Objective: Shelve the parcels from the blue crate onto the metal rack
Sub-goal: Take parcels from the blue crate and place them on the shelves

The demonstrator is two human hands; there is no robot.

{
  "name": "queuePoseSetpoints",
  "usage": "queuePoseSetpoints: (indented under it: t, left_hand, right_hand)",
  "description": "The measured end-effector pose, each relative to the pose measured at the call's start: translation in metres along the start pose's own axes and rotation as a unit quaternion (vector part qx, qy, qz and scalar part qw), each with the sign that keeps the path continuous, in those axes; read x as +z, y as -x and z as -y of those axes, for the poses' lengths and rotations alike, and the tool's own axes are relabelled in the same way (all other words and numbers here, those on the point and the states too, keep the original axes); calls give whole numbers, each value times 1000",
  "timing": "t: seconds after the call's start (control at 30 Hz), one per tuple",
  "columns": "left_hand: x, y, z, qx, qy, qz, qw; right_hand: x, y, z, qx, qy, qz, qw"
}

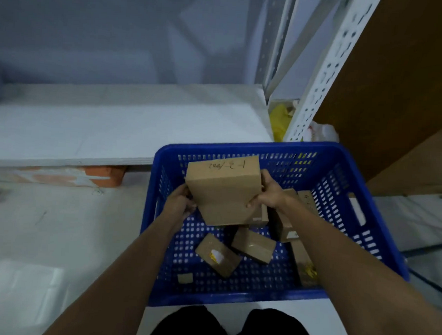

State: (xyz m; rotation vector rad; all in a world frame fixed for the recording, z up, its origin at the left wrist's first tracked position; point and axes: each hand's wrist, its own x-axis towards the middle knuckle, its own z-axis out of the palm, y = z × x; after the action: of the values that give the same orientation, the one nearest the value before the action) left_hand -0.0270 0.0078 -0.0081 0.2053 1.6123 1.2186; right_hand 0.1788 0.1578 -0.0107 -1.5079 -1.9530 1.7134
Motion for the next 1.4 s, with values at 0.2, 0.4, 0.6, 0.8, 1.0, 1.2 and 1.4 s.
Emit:
queuePoseSetpoints:
  t: [0.2,0.4,0.6,0.8,1.0,1.2,1.4]
  left_hand:
    - [24,106,-150,4,10,12,1000]
    - [38,208,-301,37,4,7,999]
    - [45,319,-465,34,-56,58,996]
    - [64,422,-638,78,-161,182,967]
    - [118,508,-722,150,-376,275,872]
    - [124,558,-761,223,-349,91,906]
    - [103,603,-798,189,6,11,982]
  right_hand:
    - [-60,90,120,-78,2,-52,996]
    - [-131,182,270,-126,17,-65,990]
    - [-219,273,442,-121,69,10,990]
    - [-302,338,607,-27,178,123,976]
    - [-336,387,716,23,310,175,934]
    - [-365,429,764,-80,245,73,964]
    - [-401,465,803,-228,138,-172,948]
